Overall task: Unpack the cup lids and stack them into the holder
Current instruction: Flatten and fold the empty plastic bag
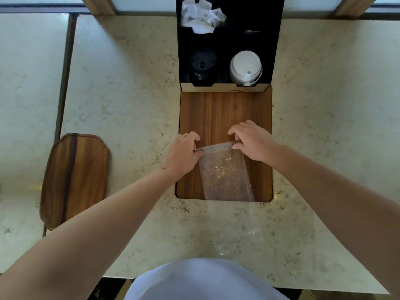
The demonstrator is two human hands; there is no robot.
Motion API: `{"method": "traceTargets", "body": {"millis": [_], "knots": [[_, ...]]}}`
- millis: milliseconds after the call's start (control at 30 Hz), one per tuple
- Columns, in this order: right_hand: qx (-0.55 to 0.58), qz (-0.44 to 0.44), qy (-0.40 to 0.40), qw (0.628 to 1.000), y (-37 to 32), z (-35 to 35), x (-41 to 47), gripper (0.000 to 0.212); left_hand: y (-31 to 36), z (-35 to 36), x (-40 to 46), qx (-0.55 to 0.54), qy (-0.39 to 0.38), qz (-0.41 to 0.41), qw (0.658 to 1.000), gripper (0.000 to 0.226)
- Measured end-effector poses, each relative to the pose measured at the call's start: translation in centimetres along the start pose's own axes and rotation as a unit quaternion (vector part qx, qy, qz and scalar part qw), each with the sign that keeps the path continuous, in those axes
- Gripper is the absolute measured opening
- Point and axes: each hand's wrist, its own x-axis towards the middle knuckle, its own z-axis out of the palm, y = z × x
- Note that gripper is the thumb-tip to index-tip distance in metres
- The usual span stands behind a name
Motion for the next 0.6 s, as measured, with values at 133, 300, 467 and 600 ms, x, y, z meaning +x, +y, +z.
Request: {"method": "traceTargets", "body": {"millis": [133, 300, 467, 600], "knots": [[-0.027, -0.030, -0.025, 0.999, 0.3, -0.3, -0.1, 0.020, -0.2, -0.3, 0.3, 0.017, -0.047, 0.019, 0.999, 0.009], [-0.044, -0.060, 0.008, 0.997, 0.4, -0.3, -1.6, 0.008, -0.2, -0.8, -0.4, 0.060, -0.022, 0.129, 0.990, 0.011], [-0.044, -0.071, 0.057, 0.995, 0.3, 0.2, -3.1, 0.011, 0.0, -0.7, -1.0, 0.120, 0.006, 0.237, 0.964, 0.012], [-0.065, -0.085, 0.061, 0.992, 0.4, 0.5, -3.8, 0.006, -0.3, -0.3, -1.1, 0.145, 0.017, 0.271, 0.951, 0.010]]}}
